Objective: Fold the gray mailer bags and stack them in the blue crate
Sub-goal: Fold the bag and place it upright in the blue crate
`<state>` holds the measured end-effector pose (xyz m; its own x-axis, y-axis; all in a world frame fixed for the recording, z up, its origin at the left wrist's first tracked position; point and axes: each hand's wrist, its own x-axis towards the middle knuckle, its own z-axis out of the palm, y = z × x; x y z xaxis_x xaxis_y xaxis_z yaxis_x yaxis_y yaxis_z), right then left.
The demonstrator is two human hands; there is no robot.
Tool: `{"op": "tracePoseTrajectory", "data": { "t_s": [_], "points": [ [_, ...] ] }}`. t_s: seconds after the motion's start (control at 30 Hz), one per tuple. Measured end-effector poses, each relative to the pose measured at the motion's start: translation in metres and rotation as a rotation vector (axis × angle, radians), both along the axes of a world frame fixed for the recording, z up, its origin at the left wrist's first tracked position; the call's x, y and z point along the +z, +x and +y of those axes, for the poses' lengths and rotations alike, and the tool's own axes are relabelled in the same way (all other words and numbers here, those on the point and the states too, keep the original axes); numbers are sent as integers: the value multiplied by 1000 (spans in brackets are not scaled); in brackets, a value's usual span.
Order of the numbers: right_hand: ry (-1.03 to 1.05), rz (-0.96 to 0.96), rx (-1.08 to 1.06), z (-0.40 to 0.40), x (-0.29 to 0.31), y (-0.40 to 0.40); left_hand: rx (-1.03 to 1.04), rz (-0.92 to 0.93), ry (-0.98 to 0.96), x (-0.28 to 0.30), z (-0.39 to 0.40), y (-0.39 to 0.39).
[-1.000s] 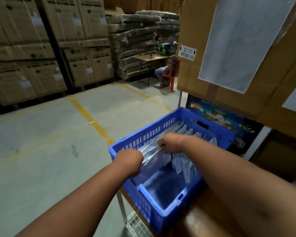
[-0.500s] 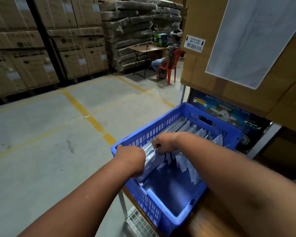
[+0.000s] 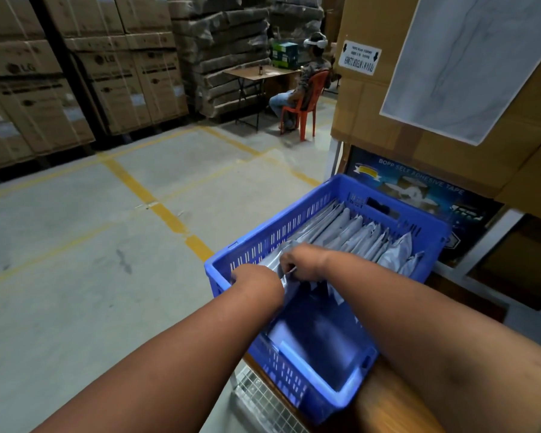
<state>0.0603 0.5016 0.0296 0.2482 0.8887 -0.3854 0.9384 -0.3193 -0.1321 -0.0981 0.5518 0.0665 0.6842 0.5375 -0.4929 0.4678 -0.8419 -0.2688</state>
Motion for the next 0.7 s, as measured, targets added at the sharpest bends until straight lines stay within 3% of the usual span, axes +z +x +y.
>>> {"op": "tracePoseTrajectory", "data": {
  "t_s": [0.43,0.7],
  "points": [
    [-29,-59,22,7,-4,-4,70,91,99,-35,7,13],
    [25,-209,131,-2,13,-9,90,26,137,-5,-16,10]
  ]
}}
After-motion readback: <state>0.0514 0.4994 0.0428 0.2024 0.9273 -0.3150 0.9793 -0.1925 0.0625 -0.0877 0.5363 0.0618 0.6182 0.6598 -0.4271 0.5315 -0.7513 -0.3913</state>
